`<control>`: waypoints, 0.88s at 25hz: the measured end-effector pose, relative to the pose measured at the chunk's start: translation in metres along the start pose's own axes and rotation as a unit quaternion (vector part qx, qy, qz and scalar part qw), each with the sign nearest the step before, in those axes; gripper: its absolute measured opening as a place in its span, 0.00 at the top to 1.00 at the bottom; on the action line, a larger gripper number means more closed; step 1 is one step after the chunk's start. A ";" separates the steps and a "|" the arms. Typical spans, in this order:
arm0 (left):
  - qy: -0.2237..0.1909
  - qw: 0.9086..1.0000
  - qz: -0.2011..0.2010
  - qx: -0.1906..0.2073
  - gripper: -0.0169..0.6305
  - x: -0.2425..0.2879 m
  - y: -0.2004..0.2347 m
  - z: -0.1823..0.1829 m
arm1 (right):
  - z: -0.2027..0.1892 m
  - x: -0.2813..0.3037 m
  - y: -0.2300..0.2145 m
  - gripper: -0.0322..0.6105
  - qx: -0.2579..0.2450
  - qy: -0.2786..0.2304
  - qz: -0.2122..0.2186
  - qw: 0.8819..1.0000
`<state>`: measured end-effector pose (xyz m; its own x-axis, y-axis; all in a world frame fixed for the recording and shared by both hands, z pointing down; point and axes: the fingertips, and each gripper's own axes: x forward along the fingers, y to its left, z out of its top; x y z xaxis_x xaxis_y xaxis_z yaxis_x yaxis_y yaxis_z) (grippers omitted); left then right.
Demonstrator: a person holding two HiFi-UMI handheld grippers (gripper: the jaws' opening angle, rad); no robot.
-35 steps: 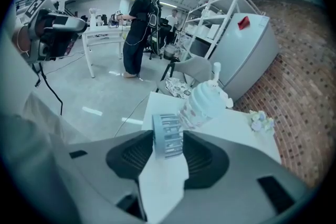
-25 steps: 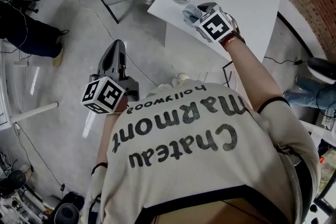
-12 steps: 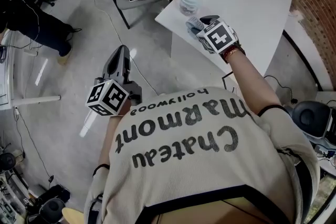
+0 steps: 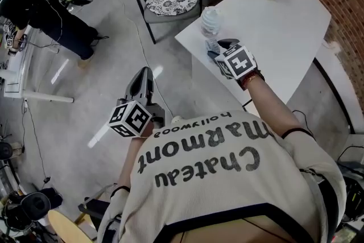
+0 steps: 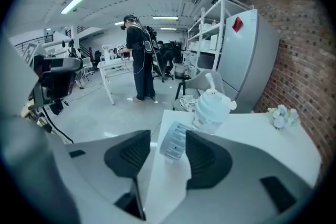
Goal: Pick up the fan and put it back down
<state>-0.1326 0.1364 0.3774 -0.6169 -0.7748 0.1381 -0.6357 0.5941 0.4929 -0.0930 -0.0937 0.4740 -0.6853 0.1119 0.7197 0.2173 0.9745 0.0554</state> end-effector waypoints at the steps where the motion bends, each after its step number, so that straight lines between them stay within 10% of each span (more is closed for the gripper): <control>1: -0.002 1.000 0.004 0.000 0.97 -0.001 -0.004 -0.003 | -0.001 -0.001 0.000 0.61 0.004 -0.005 0.007 1.000; 9: -0.026 0.999 0.023 0.000 0.97 -0.023 -0.033 -0.023 | -0.007 -0.023 0.002 0.62 -0.002 -0.043 0.016 0.999; 22: -0.058 0.997 0.037 0.017 0.97 -0.056 -0.077 -0.031 | 0.025 -0.111 -0.003 0.80 0.159 -0.210 0.036 0.964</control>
<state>-0.0342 0.1275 0.3585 -0.7113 -0.6993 0.0712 -0.6005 0.6572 0.4555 -0.0353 -0.1045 0.3768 -0.9121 0.1857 0.3654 0.0968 0.9638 -0.2484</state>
